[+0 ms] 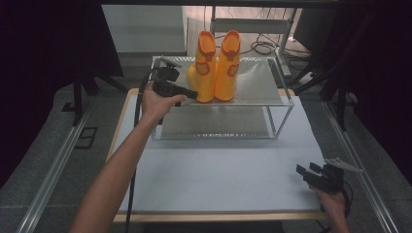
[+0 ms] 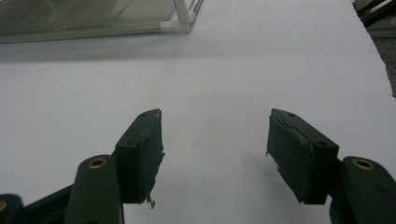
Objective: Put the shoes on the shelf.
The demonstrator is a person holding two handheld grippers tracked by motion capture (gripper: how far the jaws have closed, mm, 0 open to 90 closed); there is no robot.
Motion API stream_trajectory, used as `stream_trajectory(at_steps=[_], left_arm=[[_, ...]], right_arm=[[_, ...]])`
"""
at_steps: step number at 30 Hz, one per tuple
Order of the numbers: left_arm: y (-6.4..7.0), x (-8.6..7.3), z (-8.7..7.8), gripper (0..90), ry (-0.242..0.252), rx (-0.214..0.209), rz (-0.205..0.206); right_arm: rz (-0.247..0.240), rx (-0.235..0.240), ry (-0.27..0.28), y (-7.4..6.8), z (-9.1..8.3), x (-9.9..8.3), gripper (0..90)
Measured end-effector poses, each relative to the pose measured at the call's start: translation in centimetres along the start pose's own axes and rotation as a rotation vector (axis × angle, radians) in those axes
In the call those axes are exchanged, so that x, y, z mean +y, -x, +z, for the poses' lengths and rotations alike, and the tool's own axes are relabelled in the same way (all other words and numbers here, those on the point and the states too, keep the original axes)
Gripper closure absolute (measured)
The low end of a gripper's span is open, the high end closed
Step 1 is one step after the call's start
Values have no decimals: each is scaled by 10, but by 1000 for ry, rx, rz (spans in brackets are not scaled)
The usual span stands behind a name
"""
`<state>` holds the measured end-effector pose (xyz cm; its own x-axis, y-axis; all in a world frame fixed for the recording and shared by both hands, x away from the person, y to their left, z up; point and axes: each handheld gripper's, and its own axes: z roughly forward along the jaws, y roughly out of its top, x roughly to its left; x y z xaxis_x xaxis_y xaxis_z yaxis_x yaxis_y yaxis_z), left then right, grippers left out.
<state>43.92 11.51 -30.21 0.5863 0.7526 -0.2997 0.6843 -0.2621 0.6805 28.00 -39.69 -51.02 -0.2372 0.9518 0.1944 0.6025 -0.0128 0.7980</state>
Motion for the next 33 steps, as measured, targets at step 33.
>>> stream_trajectory(at_steps=[33], left_arm=[[6,-105,-51,473,1,-72,168]], right_arm=[[-14,1,-1,-6,-1,0,353]])
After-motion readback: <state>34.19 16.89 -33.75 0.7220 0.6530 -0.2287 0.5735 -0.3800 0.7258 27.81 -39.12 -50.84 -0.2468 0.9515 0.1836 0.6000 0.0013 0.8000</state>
